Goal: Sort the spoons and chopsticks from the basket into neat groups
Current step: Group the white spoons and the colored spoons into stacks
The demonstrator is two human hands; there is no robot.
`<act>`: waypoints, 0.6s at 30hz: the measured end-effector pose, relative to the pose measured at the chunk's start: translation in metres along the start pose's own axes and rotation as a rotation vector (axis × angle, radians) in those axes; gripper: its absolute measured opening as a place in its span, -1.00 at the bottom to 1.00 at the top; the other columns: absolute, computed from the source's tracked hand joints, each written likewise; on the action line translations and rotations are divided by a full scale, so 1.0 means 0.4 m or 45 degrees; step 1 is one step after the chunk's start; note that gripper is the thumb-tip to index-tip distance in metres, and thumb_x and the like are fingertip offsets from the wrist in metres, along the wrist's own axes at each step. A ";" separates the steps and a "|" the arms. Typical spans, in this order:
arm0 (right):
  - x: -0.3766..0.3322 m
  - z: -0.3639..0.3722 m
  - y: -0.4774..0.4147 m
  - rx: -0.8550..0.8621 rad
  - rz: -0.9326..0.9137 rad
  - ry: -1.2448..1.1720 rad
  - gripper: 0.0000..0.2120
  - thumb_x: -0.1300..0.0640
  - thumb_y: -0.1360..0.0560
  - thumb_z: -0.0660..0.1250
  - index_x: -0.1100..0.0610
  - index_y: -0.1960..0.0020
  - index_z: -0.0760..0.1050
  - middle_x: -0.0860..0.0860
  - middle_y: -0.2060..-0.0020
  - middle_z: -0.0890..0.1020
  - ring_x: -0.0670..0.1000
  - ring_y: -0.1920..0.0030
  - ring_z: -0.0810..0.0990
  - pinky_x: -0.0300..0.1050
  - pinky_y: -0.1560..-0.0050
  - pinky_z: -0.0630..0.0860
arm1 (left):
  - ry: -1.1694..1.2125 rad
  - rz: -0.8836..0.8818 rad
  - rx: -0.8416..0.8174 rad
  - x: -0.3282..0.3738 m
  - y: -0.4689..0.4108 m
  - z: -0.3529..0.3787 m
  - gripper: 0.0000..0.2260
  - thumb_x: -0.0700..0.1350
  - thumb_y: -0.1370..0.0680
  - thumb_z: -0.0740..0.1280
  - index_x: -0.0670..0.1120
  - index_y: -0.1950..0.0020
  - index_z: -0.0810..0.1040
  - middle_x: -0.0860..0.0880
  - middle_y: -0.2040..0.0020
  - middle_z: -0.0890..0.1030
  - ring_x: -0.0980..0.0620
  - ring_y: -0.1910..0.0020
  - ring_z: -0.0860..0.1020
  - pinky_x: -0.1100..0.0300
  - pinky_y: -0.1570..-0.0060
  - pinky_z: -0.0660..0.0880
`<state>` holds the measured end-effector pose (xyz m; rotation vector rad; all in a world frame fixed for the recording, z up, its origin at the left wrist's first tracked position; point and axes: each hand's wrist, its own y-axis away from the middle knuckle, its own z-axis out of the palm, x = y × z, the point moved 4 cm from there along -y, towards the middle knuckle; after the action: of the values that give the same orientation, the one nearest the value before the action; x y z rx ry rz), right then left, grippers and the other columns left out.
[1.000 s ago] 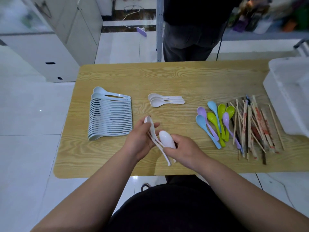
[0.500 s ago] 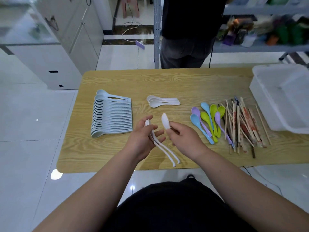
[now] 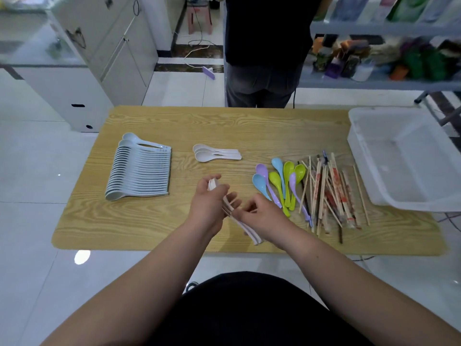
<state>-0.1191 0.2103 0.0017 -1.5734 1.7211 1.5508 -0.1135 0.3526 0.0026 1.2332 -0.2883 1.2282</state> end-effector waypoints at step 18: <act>0.143 -0.123 0.001 -0.461 0.148 -0.021 -0.70 -0.12 -0.61 0.20 0.05 0.03 0.60 -0.05 0.39 0.42 -0.05 0.42 0.34 -0.18 0.35 0.35 | -0.185 0.002 0.065 -0.087 0.005 0.030 -0.77 -0.43 -0.54 0.17 -0.21 -0.05 0.54 -0.18 0.02 0.66 -0.14 0.07 0.72 -0.01 0.12 0.65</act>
<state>-0.1187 0.1407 -0.0274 -1.6383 1.6152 2.0189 -0.1236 0.3234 -0.0177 1.3694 -0.3665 1.1549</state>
